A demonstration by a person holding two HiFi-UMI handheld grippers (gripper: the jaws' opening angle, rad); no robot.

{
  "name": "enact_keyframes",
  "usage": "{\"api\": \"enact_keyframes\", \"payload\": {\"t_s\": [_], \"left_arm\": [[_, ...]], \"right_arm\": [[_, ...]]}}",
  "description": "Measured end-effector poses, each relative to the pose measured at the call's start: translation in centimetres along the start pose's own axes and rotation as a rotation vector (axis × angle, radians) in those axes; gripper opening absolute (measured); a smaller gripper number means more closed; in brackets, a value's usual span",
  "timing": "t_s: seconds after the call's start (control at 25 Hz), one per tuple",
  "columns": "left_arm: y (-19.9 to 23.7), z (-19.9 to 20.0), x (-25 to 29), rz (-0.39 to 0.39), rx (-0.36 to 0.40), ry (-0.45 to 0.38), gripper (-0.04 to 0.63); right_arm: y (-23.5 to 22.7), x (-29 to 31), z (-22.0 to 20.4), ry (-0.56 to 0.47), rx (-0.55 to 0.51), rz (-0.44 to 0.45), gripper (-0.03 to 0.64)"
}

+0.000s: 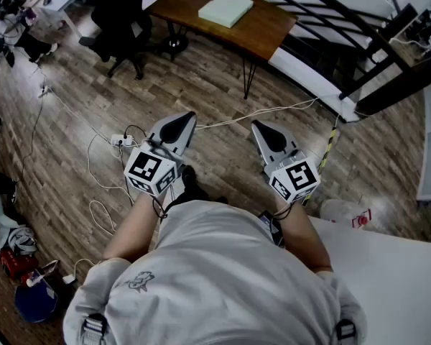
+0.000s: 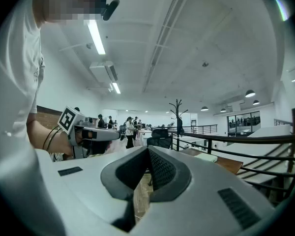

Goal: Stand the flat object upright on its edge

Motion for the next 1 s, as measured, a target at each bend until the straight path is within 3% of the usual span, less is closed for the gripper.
{"api": "enact_keyframes", "payload": {"t_s": [0.48, 0.76, 1.0], "left_arm": [[1.6, 0.4, 1.0, -0.04, 0.037, 0.012, 0.012], [7.8, -0.1, 0.9, -0.053, -0.011, -0.002, 0.012], [13.9, 0.1, 2.7, -0.113, -0.023, 0.006, 0.012]], "right_arm": [[-0.7, 2.5, 0.6, -0.007, -0.026, -0.008, 0.032], [-0.4, 7.8, 0.5, 0.022, -0.026, -0.022, 0.032], [-1.2, 13.6, 1.0, 0.03, -0.017, -0.052, 0.033]]}}
Point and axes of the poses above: the fingertips, and each gripper's own axes: x forward along the fingers, y to its left, z out of its top, the point moved 7 cm from there along -x, backward along the fingers, and after that the axes turned 9 degrees about -z, right-handed, at the moved point
